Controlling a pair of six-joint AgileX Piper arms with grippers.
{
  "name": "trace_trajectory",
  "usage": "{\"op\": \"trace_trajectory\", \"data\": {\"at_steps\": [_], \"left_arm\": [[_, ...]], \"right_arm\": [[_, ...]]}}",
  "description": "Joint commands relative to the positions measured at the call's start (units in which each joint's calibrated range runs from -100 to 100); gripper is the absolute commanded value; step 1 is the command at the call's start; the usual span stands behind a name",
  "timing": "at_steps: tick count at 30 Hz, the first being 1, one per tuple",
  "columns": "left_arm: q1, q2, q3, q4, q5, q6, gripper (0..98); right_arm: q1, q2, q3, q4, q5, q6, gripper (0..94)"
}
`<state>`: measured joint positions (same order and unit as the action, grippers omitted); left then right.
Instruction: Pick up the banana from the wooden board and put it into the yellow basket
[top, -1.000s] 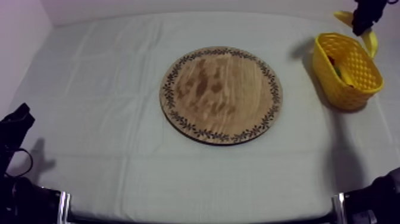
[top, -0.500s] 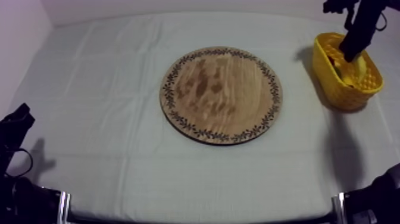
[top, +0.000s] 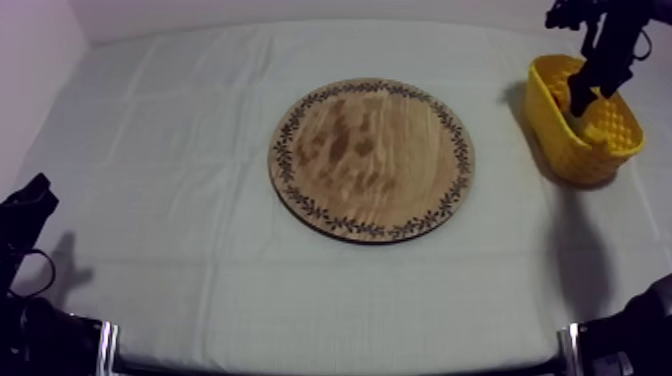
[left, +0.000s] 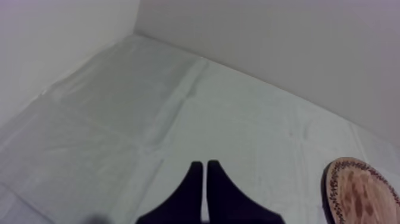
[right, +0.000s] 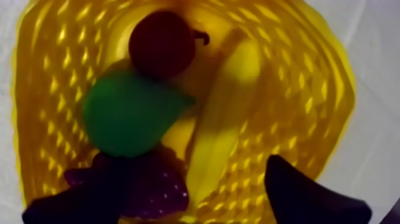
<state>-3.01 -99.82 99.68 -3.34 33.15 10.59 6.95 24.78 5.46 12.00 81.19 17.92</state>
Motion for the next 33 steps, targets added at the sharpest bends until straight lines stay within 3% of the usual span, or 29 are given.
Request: {"op": "trace_trajectory", "data": {"at_steps": [1, 17, 22, 27, 33], "left_arm": [[0.0, 0.0, 0.0, -0.01, 0.0, 0.0, 0.1], [0.0, 0.0, 0.0, -0.01, 0.0, 0.0, 0.1], [0.0, 0.0, 0.0, -0.01, 0.0, 0.0, 0.1], [0.0, 0.0, 0.0, -0.01, 0.0, 0.0, 0.1], [0.0, 0.0, 0.0, -0.01, 0.0, 0.0, 0.1]], "right_arm": [[0.1, -1.1, 0.1, -0.4, 0.0, 0.5, 78.7], [-0.8, -20.9, 5.8, -3.9, -1.8, 1.7, 84.4], [-2.4, -28.8, 11.1, -3.9, -4.5, -0.8, 74.0], [-4.1, -37.8, 19.0, -4.3, -10.0, -2.9, 57.2], [-5.7, -48.7, 28.8, -6.2, -17.1, -3.6, 40.3]]}}
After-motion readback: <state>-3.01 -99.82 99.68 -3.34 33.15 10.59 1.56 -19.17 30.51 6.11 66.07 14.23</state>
